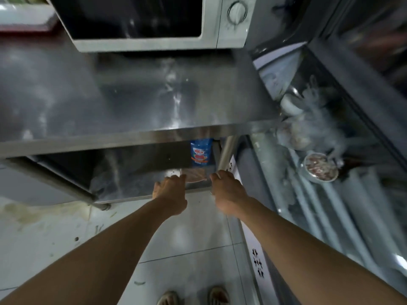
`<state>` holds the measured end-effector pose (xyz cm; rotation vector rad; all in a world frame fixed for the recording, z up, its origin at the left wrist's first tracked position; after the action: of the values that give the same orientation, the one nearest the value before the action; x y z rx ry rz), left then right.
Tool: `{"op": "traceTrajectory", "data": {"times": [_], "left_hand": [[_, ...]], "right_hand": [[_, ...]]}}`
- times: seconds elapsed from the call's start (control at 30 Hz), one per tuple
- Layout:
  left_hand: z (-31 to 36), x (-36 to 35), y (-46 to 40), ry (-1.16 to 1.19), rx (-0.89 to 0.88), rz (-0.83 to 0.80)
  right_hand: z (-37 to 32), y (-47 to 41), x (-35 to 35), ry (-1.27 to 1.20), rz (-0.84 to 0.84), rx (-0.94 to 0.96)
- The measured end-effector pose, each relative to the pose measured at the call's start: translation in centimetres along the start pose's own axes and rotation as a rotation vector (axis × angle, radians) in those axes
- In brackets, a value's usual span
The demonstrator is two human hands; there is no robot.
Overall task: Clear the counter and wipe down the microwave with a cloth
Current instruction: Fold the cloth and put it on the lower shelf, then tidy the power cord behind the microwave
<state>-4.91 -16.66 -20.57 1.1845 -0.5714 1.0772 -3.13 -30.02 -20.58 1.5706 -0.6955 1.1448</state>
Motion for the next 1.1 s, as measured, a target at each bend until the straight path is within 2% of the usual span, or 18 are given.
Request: {"op": "traceTrajectory", "data": {"times": [0.37,0.63,0.9,1.1], "left_hand": [[9.5,13.9,7.9,-0.028,-0.108,0.073],[15.0,24.5,10.6,-0.100,-0.164,0.259],[18.9,31.5,12.5,-0.164,-0.165,0.406],[21.7,35.9,13.0,-0.113,-0.214,0.518]], "right_hand": [[2.0,8.6,16.1,-0.005,0.122,-0.031],[5.4,12.4,26.6,0.001,0.208,-0.054],[8.9,14.7,34.6,0.029,0.326,-0.038],[11.0,15.0,38.5,0.075,0.397,-0.045]]}}
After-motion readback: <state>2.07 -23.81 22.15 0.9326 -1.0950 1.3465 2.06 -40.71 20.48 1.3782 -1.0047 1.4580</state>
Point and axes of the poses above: each hand's wrist, its own y-axis away from the middle knuckle, its own x-axis out of the back of the hand, z = x × y, the point moved 7 cm from there along -y, towards the middle knuckle, and after that the axes turned 10 degrees about y, right-handed, at the moved point
